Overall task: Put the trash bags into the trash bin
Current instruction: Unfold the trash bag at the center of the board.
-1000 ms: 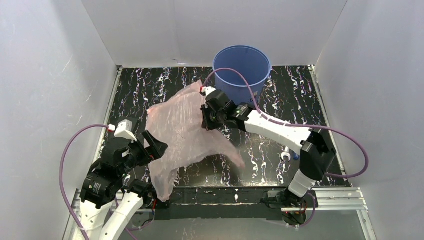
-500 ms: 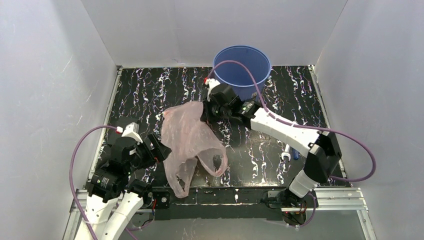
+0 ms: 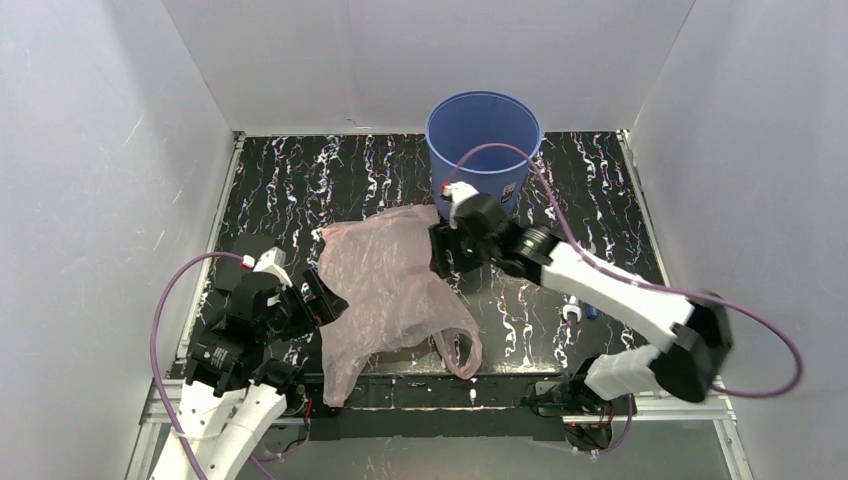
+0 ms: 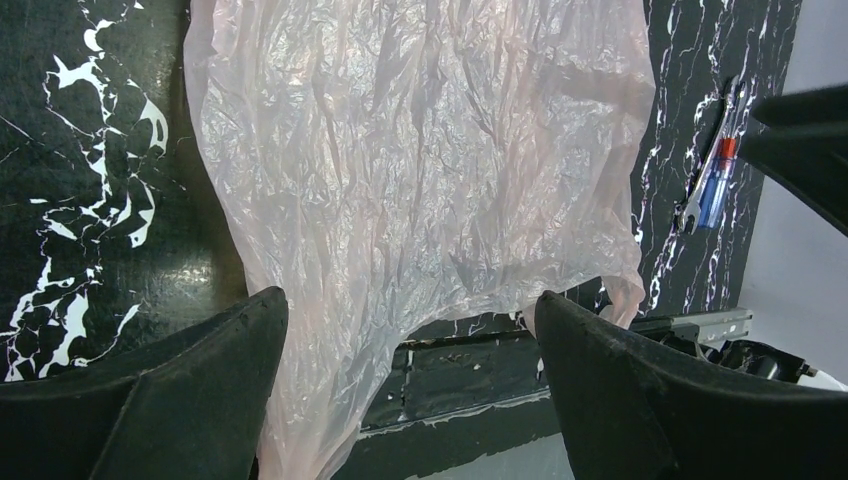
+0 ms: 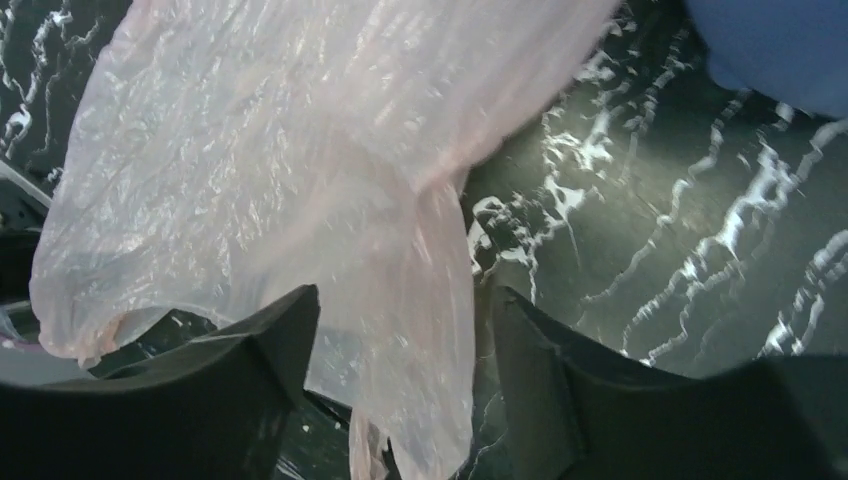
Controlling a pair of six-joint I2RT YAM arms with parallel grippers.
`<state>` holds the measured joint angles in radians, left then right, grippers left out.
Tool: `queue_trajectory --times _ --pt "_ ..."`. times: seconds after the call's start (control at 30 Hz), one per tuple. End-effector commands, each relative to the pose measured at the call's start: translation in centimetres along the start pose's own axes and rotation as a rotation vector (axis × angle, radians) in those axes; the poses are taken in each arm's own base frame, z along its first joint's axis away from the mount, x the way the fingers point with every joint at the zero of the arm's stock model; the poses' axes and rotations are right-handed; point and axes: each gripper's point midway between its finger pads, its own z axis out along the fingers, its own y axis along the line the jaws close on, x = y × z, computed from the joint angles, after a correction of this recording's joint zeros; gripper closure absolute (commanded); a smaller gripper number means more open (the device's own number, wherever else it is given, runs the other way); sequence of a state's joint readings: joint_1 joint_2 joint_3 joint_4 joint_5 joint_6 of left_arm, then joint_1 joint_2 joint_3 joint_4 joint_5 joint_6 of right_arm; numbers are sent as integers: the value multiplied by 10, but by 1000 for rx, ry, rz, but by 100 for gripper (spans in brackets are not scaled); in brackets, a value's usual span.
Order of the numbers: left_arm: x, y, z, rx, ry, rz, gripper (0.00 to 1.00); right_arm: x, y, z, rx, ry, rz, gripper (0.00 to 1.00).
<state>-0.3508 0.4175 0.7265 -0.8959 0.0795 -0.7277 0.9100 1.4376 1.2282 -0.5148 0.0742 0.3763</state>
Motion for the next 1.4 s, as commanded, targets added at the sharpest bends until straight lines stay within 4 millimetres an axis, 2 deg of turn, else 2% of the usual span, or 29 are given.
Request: queue_trajectory --times 0.0,0.07,0.13,0.2,0.27,0.43,0.47,0.6,0.73,0.83,0.93,1.0,1.03,1.17,1.27,1.37 --pt "2 -3 -1 11 15 0 8 6 -27 -46 91 -176 159 24" --pt "3 -2 0 9 17 -6 7 21 -37 -66 85 -250 240 21" --pt "3 -3 2 14 17 -12 7 43 -46 -76 80 -279 337 19" --pt "2 -4 3 16 12 -14 7 65 -45 -83 19 -295 424 18" --pt "0 -4 3 19 0 -14 7 93 -41 -80 -57 -267 496 17" --pt "0 -6 9 27 4 -22 7 131 -22 -70 -213 -173 578 15" --pt "1 -5 10 25 10 -25 7 138 -12 -68 -264 -137 579 16" --pt "4 -3 15 19 13 -41 7 154 -2 -56 -307 -39 574 20" --pt "3 -1 15 14 1 -43 6 157 9 -51 -364 -22 564 23" --pt "5 1 17 8 10 -52 6 168 15 -41 -393 24 569 29" --pt "7 1 18 13 12 -55 6 175 12 -29 -340 50 555 39" --pt "6 2 17 14 5 -57 6 168 5 -25 -285 23 554 51" --pt "6 2 17 14 3 -61 5 161 3 -24 -265 0 550 61" --pt "5 1 17 11 8 -55 4 115 6 -26 -249 -118 493 91" --pt "5 2 17 -2 9 -65 2 81 -12 -23 -81 -166 380 98" --pt "7 5 20 -12 16 -74 2 56 -38 -22 82 -158 281 99"
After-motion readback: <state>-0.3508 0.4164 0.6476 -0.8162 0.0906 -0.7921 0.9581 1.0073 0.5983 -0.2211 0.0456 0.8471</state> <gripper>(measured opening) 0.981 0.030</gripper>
